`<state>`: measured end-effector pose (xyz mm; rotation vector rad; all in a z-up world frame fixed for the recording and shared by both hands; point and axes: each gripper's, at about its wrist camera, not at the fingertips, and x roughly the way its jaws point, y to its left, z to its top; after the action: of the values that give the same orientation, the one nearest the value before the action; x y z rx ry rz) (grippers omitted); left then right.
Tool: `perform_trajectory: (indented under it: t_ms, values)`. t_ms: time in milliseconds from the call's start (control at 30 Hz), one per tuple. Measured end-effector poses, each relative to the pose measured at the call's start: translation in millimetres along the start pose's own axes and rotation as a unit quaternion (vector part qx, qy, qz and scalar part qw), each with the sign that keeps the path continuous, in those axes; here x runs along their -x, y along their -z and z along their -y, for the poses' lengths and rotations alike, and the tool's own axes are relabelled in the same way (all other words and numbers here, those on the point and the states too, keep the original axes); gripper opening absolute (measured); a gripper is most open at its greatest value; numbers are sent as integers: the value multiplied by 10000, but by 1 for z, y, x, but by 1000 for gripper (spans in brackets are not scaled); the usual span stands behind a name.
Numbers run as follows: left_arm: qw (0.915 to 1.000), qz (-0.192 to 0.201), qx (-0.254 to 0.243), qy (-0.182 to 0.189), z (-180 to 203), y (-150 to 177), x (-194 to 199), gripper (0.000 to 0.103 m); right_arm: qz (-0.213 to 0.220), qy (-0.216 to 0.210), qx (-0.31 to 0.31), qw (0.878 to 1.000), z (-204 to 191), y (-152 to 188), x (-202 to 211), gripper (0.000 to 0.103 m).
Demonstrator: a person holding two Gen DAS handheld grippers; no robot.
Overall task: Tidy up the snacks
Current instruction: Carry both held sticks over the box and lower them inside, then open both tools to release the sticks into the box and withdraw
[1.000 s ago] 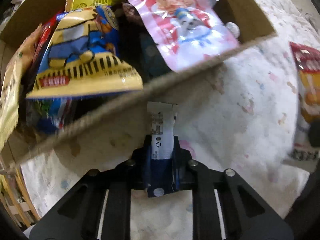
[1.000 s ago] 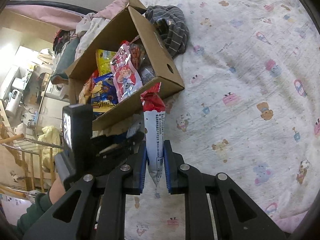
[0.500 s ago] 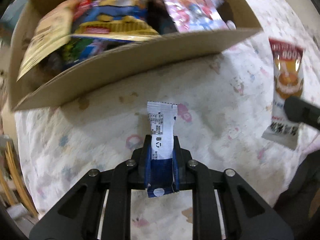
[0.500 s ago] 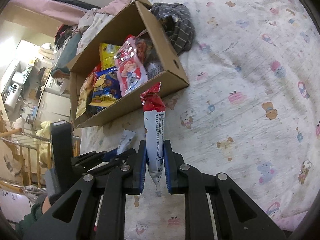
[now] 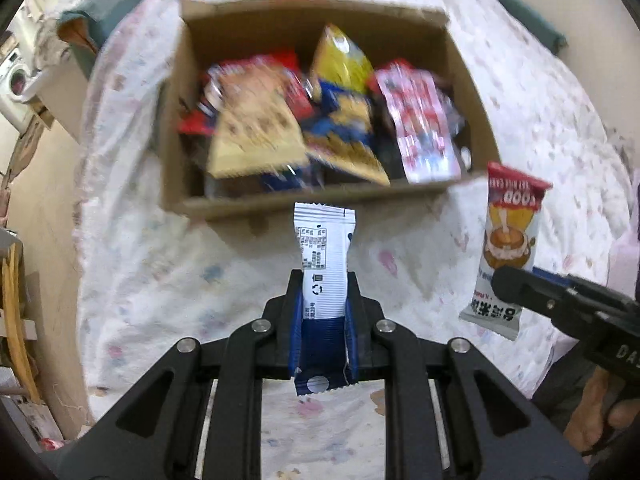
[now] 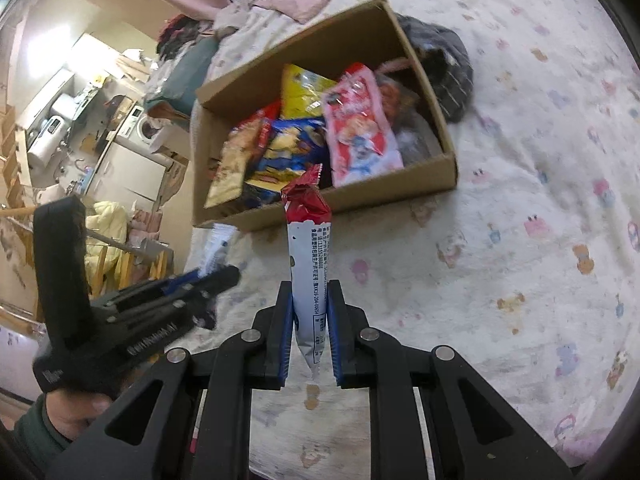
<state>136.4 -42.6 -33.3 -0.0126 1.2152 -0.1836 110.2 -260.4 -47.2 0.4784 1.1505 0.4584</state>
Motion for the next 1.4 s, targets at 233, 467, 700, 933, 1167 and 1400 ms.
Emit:
perform_trajectory:
  t_ms: [233,467,700,933,1167,1400]
  values:
    - [9975,585,369,124,-28,-44,29,15,358,5,103,9993,-8,-39,20,17]
    - [9957,716,551,225,-22,-92,16,15,611,175,269,9976,-12,-91,28,17]
    - [9960,780,435,43,-6,-124,-5,15,585,388,447,9965,-6,-130,3,17]
    - [9966,747,276,-220,11,-144,-35,15,432,587,354,9967,19,-133,-27,17]
    - [9972,642,170,-350,19,-152,-54,15,375,521,249,9976,21,-141,-34,17]
    - [9982,544,142,-215,22,-152,-62,16,251,440,280,9983,20,-141,-41,17]
